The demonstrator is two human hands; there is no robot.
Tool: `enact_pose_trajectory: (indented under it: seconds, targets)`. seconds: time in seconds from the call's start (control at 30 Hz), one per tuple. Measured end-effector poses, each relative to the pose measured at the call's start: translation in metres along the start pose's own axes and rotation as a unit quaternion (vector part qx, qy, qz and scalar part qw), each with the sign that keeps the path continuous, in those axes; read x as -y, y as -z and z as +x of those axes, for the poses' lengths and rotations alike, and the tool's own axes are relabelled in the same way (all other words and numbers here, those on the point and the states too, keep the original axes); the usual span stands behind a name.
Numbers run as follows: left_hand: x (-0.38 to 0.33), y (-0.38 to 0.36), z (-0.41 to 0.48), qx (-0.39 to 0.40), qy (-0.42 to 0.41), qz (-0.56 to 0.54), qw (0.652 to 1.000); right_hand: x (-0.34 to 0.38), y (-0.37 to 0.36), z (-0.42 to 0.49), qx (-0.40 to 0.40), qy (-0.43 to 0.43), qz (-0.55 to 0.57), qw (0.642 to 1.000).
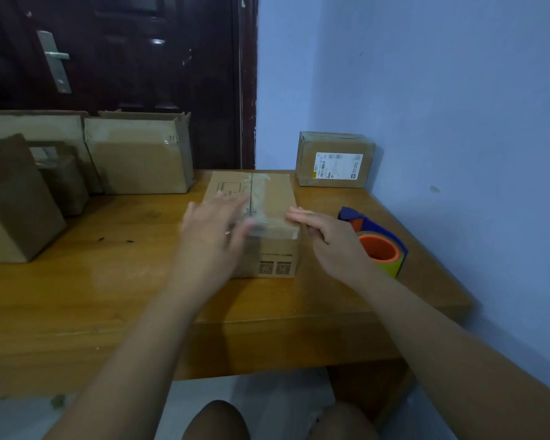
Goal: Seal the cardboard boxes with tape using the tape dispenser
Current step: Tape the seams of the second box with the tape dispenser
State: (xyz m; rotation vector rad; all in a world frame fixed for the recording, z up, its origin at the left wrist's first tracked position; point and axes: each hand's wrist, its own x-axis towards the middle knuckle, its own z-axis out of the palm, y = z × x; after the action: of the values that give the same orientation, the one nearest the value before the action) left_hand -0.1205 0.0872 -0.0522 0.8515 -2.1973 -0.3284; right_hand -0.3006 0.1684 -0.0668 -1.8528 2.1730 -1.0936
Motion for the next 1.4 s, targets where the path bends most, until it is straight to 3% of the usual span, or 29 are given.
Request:
enact_pose_trajectory:
  seconds: [0.07, 0.13, 0.37, 0.53, 0.93, 1.4]
  targets:
    - [0.025, 0.005, -0.005, -0.088, 0.104, -0.149, 0.979, -0.006, -0.006, -0.002, -0.013, -0.004, 0.034, 0.999]
    - [0.049, 0.000, -0.006, -0.103, 0.175, -0.251, 0.947, -0.008, -0.013, -0.003, -0.031, -0.015, 0.078, 0.996]
    - [0.076, -0.019, -0.013, -0.051, 0.168, -0.407, 0.897, -0.012, -0.030, -0.006, -0.077, -0.037, 0.222, 0.971]
    - [0.082, -0.027, -0.014, -0.044, 0.093, -0.341, 0.934, -0.019, -0.034, -0.008, -0.092, -0.022, 0.258, 0.962]
    - [0.100, -0.027, -0.017, -0.030, -0.002, -0.253, 0.967, -0.027, -0.049, -0.006, -0.095, 0.028, 0.267, 0.959]
    - [0.095, -0.026, -0.016, -0.035, 0.016, -0.274, 0.961, -0.025, -0.058, -0.003, -0.165, 0.054, 0.200, 0.964]
